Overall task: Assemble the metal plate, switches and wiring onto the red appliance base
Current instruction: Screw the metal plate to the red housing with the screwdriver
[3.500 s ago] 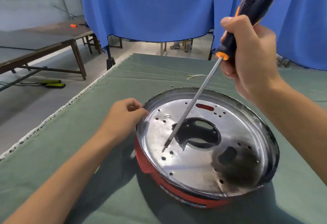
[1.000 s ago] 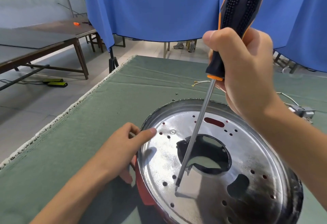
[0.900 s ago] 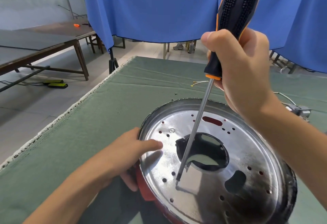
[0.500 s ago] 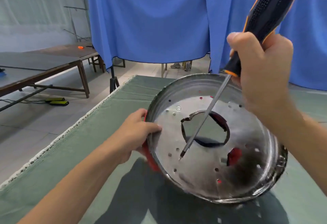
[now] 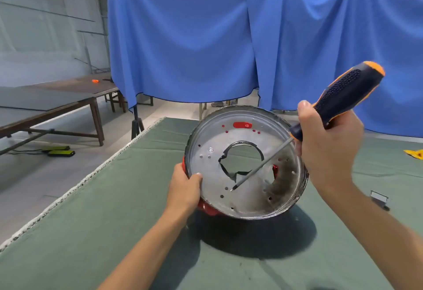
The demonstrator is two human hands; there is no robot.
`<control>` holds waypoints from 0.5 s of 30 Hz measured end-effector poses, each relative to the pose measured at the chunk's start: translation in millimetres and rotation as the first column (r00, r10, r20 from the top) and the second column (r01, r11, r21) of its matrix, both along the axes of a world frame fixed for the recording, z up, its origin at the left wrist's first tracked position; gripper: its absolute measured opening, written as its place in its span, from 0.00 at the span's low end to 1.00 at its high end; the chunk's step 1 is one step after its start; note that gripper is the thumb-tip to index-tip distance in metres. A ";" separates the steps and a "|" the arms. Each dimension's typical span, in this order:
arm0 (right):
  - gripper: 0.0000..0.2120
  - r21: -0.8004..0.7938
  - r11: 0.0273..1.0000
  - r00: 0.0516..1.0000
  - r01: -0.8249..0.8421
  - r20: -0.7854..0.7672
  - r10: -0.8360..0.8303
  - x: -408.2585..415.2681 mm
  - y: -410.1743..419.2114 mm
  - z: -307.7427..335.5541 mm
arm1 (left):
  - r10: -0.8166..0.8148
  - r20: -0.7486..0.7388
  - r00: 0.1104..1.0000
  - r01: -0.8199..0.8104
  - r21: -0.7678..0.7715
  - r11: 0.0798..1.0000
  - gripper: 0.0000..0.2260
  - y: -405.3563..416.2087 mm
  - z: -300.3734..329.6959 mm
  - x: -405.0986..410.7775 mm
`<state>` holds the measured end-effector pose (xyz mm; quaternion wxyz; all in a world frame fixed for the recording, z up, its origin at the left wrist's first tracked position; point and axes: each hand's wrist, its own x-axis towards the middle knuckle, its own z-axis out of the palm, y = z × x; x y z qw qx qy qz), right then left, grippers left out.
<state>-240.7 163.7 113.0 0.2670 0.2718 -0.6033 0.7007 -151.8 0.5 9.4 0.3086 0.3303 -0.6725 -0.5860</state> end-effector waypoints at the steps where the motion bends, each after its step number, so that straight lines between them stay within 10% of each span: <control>1: 0.15 -0.002 1.000 1.000 -0.013 0.005 0.013 -2.3 -1.6 -2.2 | -0.018 0.005 1.000 0.018 0.016 1.000 0.08 -0.3 1.0 0.3; 15: 0.14 -0.135 0.969 0.978 -0.206 0.011 0.209 -8.5 -25.5 -19.3 | -0.008 -0.135 0.991 -0.021 -0.213 0.977 0.21 -21.8 -6.0 13.5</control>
